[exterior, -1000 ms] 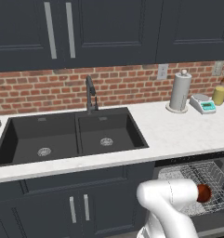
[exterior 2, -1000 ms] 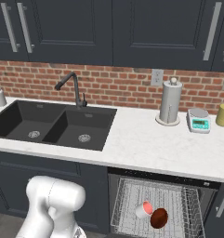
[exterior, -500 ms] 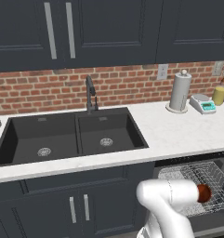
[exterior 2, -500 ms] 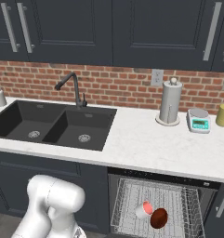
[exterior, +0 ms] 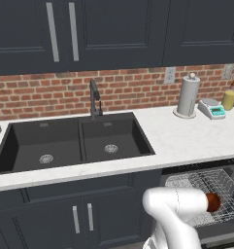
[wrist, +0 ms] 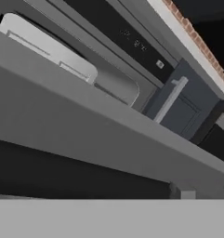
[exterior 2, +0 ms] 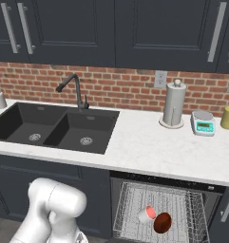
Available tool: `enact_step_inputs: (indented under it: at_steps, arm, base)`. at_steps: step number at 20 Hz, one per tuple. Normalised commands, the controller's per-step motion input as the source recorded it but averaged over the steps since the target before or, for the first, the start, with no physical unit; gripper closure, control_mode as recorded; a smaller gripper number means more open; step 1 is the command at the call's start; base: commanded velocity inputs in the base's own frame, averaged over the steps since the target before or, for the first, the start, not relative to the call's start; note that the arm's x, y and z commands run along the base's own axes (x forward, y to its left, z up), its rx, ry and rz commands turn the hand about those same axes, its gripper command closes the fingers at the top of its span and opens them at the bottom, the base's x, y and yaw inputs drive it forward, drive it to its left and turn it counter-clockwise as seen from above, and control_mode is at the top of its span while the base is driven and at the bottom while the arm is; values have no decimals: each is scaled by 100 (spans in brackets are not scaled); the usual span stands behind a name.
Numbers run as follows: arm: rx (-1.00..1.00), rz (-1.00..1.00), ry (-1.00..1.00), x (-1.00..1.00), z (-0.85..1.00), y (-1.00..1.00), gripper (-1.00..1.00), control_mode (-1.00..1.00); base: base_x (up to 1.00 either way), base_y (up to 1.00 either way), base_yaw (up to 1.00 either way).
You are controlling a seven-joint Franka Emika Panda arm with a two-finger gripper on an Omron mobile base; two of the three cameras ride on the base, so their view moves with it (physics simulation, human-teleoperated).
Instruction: Pick up the cup and bowl from the counter, place them in the dishwasher, and close the dishwasher door.
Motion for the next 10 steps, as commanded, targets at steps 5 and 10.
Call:
enact_step_inputs:
  at_steps: [5, 10]
  arm:
    - [1, 7, -13, 100, 9, 0, -100, -100]
    - [0, 11, 1, 100, 23, -4, -100, -100]
  base:
    - [0, 0, 0]
    - [0, 0, 0]
